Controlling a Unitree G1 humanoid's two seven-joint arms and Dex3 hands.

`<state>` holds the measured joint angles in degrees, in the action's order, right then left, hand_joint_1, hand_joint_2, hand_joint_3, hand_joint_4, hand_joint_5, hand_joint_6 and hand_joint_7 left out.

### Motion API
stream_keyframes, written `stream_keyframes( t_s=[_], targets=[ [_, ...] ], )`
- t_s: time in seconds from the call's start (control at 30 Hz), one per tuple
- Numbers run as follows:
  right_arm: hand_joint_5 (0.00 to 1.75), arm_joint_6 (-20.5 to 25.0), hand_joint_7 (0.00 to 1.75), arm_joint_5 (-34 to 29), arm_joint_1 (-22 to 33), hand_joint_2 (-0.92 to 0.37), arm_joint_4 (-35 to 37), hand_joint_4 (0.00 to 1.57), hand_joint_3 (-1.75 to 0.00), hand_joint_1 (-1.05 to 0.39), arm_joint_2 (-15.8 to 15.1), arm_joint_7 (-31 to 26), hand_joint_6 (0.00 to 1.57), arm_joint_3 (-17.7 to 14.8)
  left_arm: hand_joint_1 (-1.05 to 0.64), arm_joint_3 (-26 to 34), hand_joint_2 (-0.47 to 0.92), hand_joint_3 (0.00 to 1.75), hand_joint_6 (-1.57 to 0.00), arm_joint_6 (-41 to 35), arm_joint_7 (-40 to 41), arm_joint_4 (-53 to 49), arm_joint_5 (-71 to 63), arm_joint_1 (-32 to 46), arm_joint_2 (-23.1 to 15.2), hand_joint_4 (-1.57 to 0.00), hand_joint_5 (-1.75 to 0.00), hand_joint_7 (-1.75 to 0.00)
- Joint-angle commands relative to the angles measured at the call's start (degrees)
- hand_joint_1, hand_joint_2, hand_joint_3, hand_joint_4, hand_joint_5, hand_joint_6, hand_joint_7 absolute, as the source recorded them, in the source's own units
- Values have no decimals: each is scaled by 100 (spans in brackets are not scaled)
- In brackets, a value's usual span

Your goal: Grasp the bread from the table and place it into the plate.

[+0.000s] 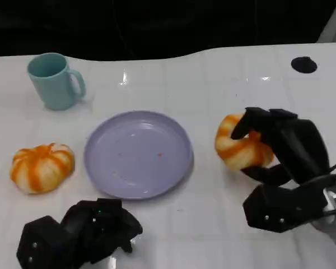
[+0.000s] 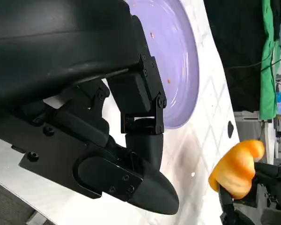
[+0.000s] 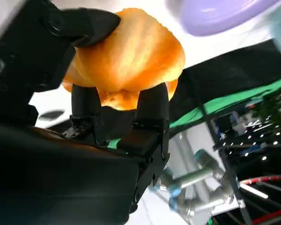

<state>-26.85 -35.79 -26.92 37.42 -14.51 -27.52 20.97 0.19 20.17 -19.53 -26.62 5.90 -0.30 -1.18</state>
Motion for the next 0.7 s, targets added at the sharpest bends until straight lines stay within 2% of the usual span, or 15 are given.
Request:
stream_keyframes(
  t_s=[0.03, 0.2, 0.47, 0.7],
  targets=[
    [175, -18, 165, 524, -60, -17, -198, 99, -148, 11, 275, 620, 84, -130, -105, 21, 87, 0, -127, 11, 11, -51, -10, 49, -92, -87, -151, -81],
    [175, -61, 167, 452, -310, -16, -94, 100, -153, 9, 591, 818, 81, -24, -105, 16, 86, 0, -129, -59, 12, 22, 18, 98, -75, -89, -150, -78],
    [175, -196, 163, 241, -922, -20, 610, 97, -149, -4, 1147, 713, 81, 188, -105, -37, 86, 0, -129, 94, -56, -47, 14, 114, -59, -89, -150, -76],
    [175, -233, 162, 205, -1268, -23, 1103, 93, -146, -8, 1471, 641, 80, 275, -105, -91, 85, 0, -130, 6, -41, 42, 5, 159, -68, -90, -150, -76]
  ],
)
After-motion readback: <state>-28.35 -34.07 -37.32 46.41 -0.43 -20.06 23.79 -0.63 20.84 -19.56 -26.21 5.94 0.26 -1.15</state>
